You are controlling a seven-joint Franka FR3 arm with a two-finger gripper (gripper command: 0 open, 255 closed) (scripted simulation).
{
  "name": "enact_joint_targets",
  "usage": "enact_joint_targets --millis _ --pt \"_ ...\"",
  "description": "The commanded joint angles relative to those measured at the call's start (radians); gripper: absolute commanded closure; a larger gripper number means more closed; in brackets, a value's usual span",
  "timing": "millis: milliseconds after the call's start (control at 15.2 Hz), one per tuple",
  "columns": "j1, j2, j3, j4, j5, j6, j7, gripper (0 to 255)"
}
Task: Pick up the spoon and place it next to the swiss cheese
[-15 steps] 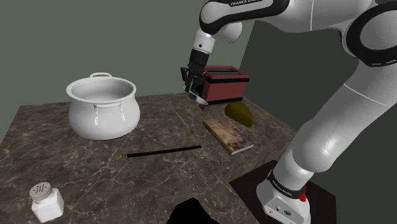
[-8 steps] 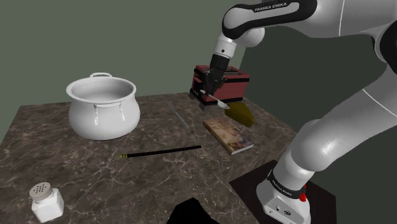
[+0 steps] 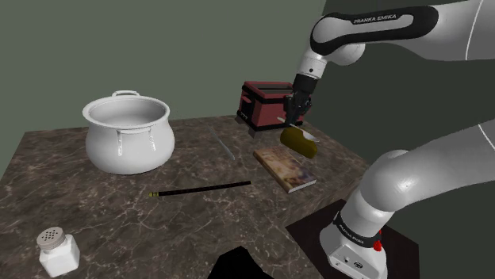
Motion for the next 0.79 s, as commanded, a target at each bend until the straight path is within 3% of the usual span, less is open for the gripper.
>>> enact_joint_targets --millis 0,726 --pt "-0.022 -0.054 -0.026 -0.037 -0.027 -0.023 -0.030 255" --pt "-0.183 -0.281 -0.213 -0.135 -0.233 -0.182 -0.236 255"
